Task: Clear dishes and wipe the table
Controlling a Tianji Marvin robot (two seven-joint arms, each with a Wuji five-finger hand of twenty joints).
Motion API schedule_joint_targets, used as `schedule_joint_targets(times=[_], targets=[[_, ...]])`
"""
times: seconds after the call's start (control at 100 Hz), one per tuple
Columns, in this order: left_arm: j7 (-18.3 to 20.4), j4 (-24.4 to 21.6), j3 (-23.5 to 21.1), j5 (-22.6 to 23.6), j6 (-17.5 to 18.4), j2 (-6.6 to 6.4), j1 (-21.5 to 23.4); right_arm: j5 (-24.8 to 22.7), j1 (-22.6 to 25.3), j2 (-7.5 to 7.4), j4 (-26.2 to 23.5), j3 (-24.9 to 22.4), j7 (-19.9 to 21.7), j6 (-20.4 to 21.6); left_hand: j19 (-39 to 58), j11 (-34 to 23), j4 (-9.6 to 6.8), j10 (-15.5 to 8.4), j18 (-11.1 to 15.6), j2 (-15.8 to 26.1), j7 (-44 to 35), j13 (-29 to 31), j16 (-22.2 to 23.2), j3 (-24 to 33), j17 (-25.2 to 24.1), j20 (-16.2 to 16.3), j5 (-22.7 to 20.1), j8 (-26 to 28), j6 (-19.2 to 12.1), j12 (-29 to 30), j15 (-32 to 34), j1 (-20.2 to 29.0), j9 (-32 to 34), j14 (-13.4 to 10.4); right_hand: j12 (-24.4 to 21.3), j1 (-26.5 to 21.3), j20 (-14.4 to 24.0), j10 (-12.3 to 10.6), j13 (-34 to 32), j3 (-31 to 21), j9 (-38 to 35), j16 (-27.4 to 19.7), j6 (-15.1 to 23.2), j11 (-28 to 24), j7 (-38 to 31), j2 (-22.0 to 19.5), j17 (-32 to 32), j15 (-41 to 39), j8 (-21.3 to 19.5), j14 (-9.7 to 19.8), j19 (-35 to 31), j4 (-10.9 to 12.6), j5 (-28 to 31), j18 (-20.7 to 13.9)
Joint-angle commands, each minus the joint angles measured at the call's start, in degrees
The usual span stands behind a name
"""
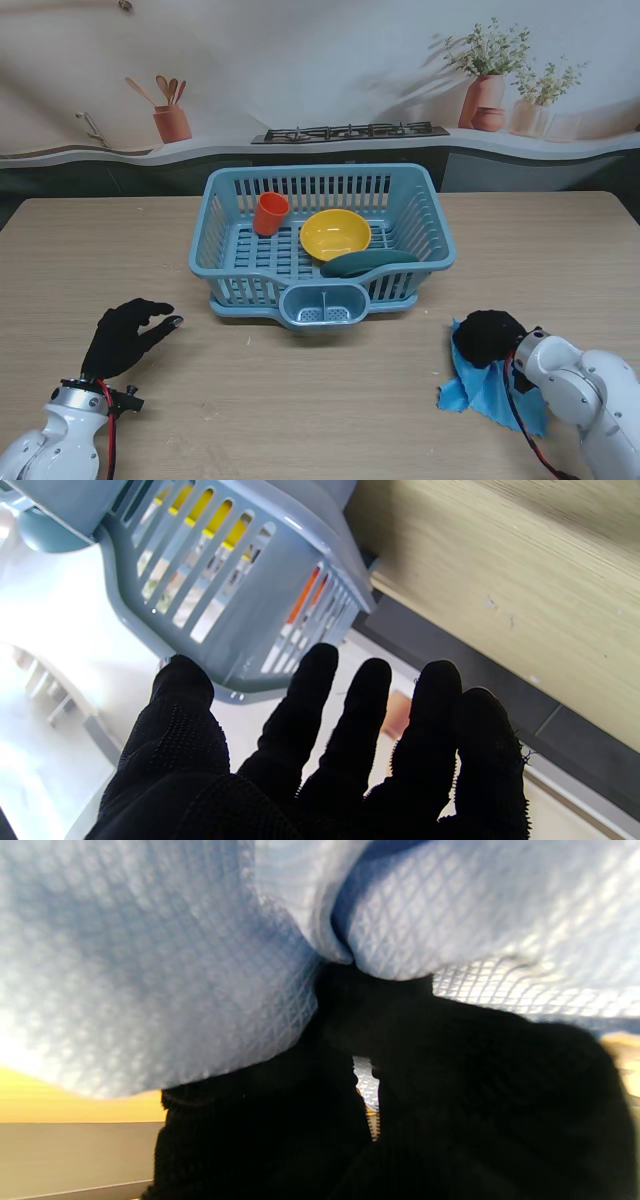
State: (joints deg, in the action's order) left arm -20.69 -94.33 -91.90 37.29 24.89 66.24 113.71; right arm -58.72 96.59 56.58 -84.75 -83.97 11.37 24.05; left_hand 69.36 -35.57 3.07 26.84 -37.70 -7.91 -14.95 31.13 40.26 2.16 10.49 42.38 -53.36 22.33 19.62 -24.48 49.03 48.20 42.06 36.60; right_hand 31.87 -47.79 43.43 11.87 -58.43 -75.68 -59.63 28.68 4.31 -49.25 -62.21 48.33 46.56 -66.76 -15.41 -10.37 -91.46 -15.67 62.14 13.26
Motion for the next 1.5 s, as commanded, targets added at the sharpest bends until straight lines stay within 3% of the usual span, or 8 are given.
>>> schedule_joint_targets(times=[0.0, 0.2, 0.43, 0.7, 0.92, 1.11, 1.28, 1.49], targets=[[1.1, -0.5, 0.0, -0.7, -0.1, 0.16, 0.3, 0.9, -0.3, 0.74, -1.0, 2.2, 1.8, 0.2, 0.8, 0.1, -1.40, 1.2, -0.8, 2.3, 0.8, 0.7, 0.7, -1.4, -0.3, 0.8, -2.1, 0.4, -0.8, -0.1, 1.0, 2.1, 0.2, 2.5, -1.1, -1.3, 0.7, -1.8, -0.4, -1.4, -1.4, 0.5, -0.9, 1.3, -0.2, -0.2, -0.2, -1.5, -0.3, -1.5, -1.0, 0.2, 0.6, -2.8], [1.5, -0.9, -0.1, -1.3, 0.1, 0.19, 0.6, 4.3, -3.1, 0.56, -1.2, 7.8, 4.9, -0.7, 0.8, 0.1, -1.40, 1.2, -0.8, 2.3, 0.8, 0.7, 0.7, -1.5, -0.3, 0.8, -2.1, 0.4, -0.8, -0.1, 1.0, 2.1, 0.1, 2.5, -1.2, -1.3, 0.7, -1.9, -0.4, -1.2, -1.4, 0.4, -0.8, 1.3, -0.2, -0.3, -0.1, -1.5, -0.2, -1.4, -1.0, 0.2, 0.6, -3.0], [1.8, -1.0, -0.1, -1.4, 0.1, 0.16, 0.6, 3.8, -4.1, 0.61, -0.6, 10.1, 4.0, -1.9, 0.8, 0.2, -1.41, 1.1, -0.8, 2.4, 0.8, 0.7, 0.7, -1.6, -0.3, 0.8, -2.1, 0.4, -0.7, -0.1, 0.9, 2.2, 0.1, 2.5, -1.1, -1.3, 0.5, -1.7, -0.3, -1.0, -1.1, 0.3, -0.9, 1.1, -0.2, -0.7, 0.0, -1.7, -0.1, -1.3, -1.0, 0.2, 0.4, -3.2], [1.9, -1.5, 0.1, -1.4, -0.5, 0.14, 0.9, -3.7, -2.2, 0.03, 0.1, 5.1, 2.8, 0.1, 0.8, 0.2, -1.41, 1.2, -0.8, 2.5, 0.8, 0.6, 0.7, -1.7, -0.3, 0.8, -2.1, 0.4, -0.7, -0.1, 0.9, 2.3, 0.1, 2.5, -1.4, -1.3, 0.4, -1.9, -0.6, -0.8, -1.1, 0.1, -0.3, 0.8, -0.2, -0.9, 0.4, -2.0, -0.2, -1.0, -1.5, 0.2, 0.3, -3.4], [1.1, -1.4, -0.1, -1.1, 0.1, 0.25, 1.2, -8.3, 1.0, -0.12, -0.4, -1.1, 1.1, 0.8, 0.8, 0.2, -1.42, 1.2, -0.8, 2.5, 0.8, 0.7, 0.7, -1.8, -0.3, 0.8, -2.1, 0.4, -0.8, -0.1, 0.9, 2.3, 0.1, 2.5, -1.5, -1.3, 0.3, -1.8, -0.6, -0.8, -1.2, -0.1, -0.5, 0.6, -0.3, -0.9, 0.3, -2.1, -0.4, -1.0, -1.5, 0.3, 0.3, -3.2], [0.2, -1.6, -0.6, -0.6, 1.4, 0.41, 1.9, -11.0, 2.1, -0.33, 0.1, -3.7, 0.4, 0.9, 0.8, 0.2, -1.43, 1.1, -0.7, 2.5, 0.8, 0.7, 0.7, -1.9, -0.3, 0.8, -2.1, 0.4, -0.8, -0.1, 1.0, 2.4, 0.1, 2.4, -1.4, -1.4, 0.2, -1.8, -0.7, -0.9, -1.2, -0.1, -0.4, 0.5, -0.5, -0.9, 0.4, -2.2, -0.6, -1.0, -1.6, 0.3, 0.3, -3.1], [-1.0, -1.6, -0.9, 0.3, 2.1, 0.53, 2.5, -9.6, 2.6, -0.08, -0.9, -3.0, 1.2, -0.6, 0.8, 0.1, -1.45, 0.9, -0.7, 2.3, 0.8, 0.8, 0.7, -1.9, -0.3, 0.8, -2.2, 0.4, -0.7, -0.1, 1.0, 2.5, 0.2, 2.3, -1.1, -1.4, 0.1, -1.4, -0.7, -1.0, -0.9, 0.0, -0.7, 0.3, -0.4, -1.2, 0.3, -2.4, -0.8, -1.2, -1.6, 0.2, 0.1, -2.4], [0.3, -1.9, -0.9, -0.1, 2.0, 0.35, 2.5, -3.3, 1.1, 0.45, -2.6, 2.3, 3.7, -3.9, 0.8, 0.2, -1.47, 1.0, -0.7, 2.3, 0.8, 0.8, 0.6, -2.0, -0.3, 0.8, -2.2, 0.4, -0.7, 0.0, 0.9, 2.5, 0.3, 2.4, -0.8, -1.4, 0.1, -1.1, -0.4, -0.8, -0.5, 0.2, -0.9, 0.2, -0.4, -1.5, 0.0, -2.6, -1.0, -1.2, -1.5, 0.2, -0.3, -2.2]])
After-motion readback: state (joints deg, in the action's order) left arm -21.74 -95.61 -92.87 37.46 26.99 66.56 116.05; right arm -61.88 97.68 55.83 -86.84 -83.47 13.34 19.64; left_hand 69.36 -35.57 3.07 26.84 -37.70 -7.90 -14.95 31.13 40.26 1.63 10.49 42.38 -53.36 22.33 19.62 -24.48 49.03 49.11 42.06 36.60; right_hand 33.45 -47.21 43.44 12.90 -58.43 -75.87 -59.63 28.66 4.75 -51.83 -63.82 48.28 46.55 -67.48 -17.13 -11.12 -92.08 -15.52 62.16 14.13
